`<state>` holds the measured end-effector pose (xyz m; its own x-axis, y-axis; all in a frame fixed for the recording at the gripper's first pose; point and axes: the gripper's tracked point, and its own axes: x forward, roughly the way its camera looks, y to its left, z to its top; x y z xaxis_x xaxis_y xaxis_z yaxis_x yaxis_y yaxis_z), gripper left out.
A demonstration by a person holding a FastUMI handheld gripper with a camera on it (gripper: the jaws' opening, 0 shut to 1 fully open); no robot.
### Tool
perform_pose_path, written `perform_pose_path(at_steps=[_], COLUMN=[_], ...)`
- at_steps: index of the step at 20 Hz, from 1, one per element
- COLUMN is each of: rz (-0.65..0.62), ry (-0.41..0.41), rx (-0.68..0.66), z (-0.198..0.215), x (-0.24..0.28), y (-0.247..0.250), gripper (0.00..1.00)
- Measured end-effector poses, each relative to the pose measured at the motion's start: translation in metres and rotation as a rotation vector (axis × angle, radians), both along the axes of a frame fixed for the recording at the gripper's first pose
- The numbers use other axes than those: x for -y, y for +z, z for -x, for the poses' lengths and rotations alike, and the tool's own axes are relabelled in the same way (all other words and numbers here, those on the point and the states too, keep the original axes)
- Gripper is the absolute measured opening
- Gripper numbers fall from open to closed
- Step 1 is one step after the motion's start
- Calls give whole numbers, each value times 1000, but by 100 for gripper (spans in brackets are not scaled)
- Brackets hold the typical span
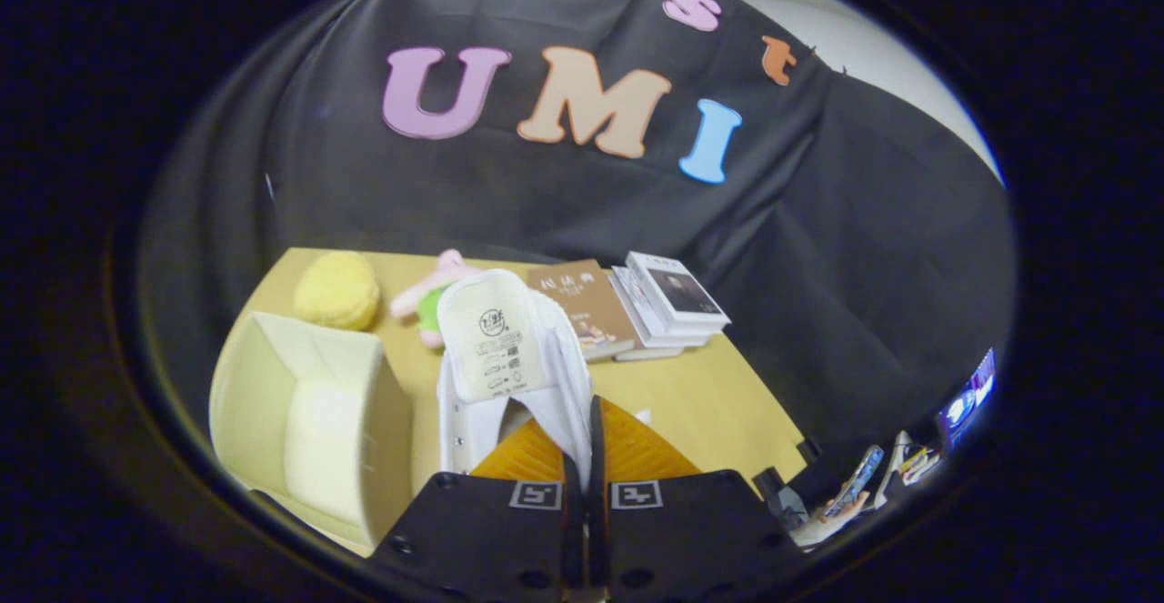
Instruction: Open the storage box then place both shoes into the box .Put the left shoe in first, then the right shoe, with the right side of both shoes facing outward in a uniform manner.
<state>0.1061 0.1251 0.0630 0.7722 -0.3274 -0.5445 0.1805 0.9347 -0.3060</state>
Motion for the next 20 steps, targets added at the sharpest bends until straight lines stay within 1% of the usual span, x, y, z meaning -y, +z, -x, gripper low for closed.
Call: perform_pose_path(at_steps=[3, 5, 7, 10, 11, 13, 15, 17, 19, 20], rz=[-143, -223, -239, -187, -183, -218, -271, -275, -292, -303], ry=[109, 137, 141, 99, 73, 27, 0, -21, -67, -73], rx=[0, -32, -89, -199, -237, -305, -392, -466, -490, -522], z=[-15, -16, -16, -6, -1, 3, 8, 10, 8, 11], x=[-85, -134, -161, -172, -174, -180, -187, -186, -185, -188], y=[-14, -36, -65, -110, -126, -158, -187, -201, -206, -211], gripper=[5, 6, 6, 6, 6, 6, 6, 6, 6, 6])
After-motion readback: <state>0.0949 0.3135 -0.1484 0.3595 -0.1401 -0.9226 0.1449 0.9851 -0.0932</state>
